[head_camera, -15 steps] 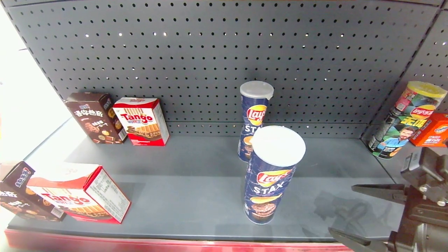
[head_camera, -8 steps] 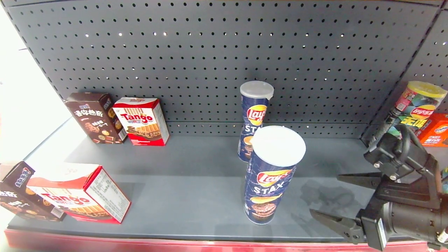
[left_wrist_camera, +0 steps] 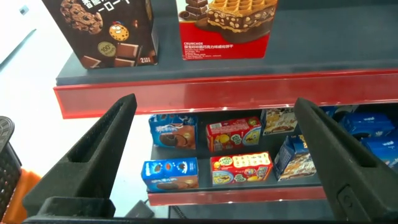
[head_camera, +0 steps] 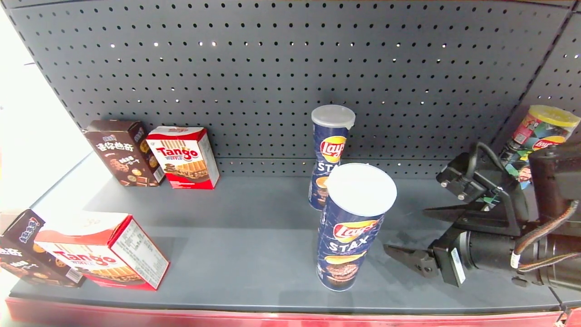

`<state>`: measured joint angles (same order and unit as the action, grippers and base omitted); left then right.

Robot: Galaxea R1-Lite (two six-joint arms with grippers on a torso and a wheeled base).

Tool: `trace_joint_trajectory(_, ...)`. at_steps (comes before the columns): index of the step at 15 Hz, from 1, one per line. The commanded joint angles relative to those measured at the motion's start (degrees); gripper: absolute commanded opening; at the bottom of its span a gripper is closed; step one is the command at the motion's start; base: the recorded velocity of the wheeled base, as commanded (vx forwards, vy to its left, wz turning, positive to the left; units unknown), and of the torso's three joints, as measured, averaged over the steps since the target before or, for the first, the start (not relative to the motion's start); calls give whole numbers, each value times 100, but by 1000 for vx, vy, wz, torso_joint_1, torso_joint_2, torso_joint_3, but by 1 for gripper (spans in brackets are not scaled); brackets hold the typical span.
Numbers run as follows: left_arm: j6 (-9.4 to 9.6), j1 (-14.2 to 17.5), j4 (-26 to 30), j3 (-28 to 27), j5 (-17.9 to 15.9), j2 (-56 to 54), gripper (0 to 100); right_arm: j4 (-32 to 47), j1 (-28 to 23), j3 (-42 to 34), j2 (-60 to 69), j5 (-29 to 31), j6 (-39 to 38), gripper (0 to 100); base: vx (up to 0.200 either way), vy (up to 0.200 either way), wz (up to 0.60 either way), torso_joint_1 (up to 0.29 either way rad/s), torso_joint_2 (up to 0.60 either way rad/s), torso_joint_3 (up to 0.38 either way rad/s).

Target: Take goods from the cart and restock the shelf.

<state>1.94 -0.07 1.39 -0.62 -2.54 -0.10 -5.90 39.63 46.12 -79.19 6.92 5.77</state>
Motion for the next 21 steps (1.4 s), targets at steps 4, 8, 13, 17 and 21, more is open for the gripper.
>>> trace_joint_trajectory(4,0,-1,2,1,-10,10,100,-8,27,178,-343,11,3,100,0,0,0,0,0,0)
trace_joint_trajectory(8,0,-1,2,1,-10,10,100,-8,71,240,-457,11,12,100,0,0,0,0,0,0)
trace_joint_trajectory(13,0,-1,2,1,-10,10,100,-8,141,205,-439,11,12,100,0,0,0,0,0,0)
trace_joint_trajectory(17,0,-1,2,1,-10,10,100,-8,124,196,-404,19,12,100,0,0,0,0,0,0)
trace_joint_trajectory(21,0,-1,2,1,-10,10,100,-8,159,266,-562,11,21,100,0,0,0,0,0,0)
